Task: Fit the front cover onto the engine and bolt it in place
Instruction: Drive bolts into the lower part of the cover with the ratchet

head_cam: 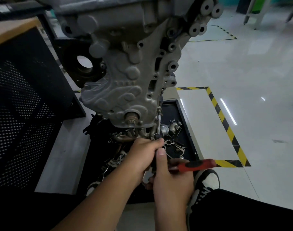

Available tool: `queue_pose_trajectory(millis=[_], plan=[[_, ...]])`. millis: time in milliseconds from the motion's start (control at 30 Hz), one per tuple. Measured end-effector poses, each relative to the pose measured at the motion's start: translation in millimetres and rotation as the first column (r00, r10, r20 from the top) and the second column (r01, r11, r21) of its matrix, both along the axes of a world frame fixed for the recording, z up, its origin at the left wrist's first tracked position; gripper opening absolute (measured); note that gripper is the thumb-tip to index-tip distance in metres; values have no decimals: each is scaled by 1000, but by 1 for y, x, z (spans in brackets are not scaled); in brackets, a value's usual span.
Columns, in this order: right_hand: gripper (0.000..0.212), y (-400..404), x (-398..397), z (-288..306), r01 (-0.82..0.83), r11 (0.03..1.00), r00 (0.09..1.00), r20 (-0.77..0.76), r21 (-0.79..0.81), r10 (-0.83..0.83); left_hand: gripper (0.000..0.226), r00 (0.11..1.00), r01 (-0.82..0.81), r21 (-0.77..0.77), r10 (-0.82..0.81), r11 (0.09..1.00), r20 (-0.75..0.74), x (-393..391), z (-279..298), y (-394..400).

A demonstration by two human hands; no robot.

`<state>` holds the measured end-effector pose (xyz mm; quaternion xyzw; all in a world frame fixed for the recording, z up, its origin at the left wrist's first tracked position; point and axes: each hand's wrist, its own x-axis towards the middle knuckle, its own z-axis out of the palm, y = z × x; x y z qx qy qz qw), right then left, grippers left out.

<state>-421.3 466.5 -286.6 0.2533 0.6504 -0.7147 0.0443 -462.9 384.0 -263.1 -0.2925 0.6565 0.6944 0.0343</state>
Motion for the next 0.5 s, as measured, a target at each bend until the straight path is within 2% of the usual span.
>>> queue_pose_trajectory(millis=[33, 67, 133, 167, 200, 233, 267, 300, 333, 367, 400, 433, 467, 500], plan=[[38, -3, 7, -1, 48, 999, 998, -50, 5, -48, 34, 1000, -14, -32, 14, 999, -8, 0, -2, 1], [29, -7, 14, -1, 92, 994, 994, -54, -58, -95, 35, 1000, -29, -34, 29, 999, -11, -1, -4, 2], [22, -5, 18, 3, 179, 914, 983, 92, -363, -156, 35, 999, -25, 63, 24, 998, 26, 0, -5, 1], [23, 1, 15, 7, 223, 799, 970, 208, -559, -125, 34, 998, 18, 130, -26, 991, 59, 2, -5, 0], [23, 8, 10, 11, 265, 600, 953, 298, -755, -47, 33, 992, 85, 195, -102, 977, 79, 2, -4, -1], [22, 15, 5, 16, 329, 359, 931, 364, -874, 33, 35, 982, 148, 258, -173, 955, 80, 3, -4, -3], [21, 20, 2, 19, 372, 209, 914, 396, -904, 85, 37, 975, 183, 304, -212, 935, 67, 2, -5, -5], [20, 21, 1, 20, 369, 172, 917, 387, -914, 93, 38, 975, 186, 328, -215, 926, 54, 2, -5, -7], [18, 19, 3, 21, 329, 259, 933, 355, -908, 60, 39, 979, 173, 326, -197, 930, 44, 1, -6, -8], [17, 15, 6, 20, 260, 464, 956, 292, -847, -2, 39, 985, 152, 305, -171, 940, 38, 0, -8, -9], [16, 12, 9, 14, 195, 708, 977, 200, -679, -77, 37, 988, 131, 268, -146, 954, 40, -1, -11, -8], [13, 8, 14, 9, 140, 893, 990, 58, -428, -128, 36, 991, 109, 236, -124, 966, 51, 0, -13, -7], [10, 5, 18, 3, 100, 983, 988, -97, -157, -116, 38, 993, 88, 212, -102, 973, 55, 0, -14, -6], [12, 2, 21, -1, 68, 994, 977, -207, 84, -49, 43, 996, 66, 205, -78, 977, 51, 0, -15, -4]])
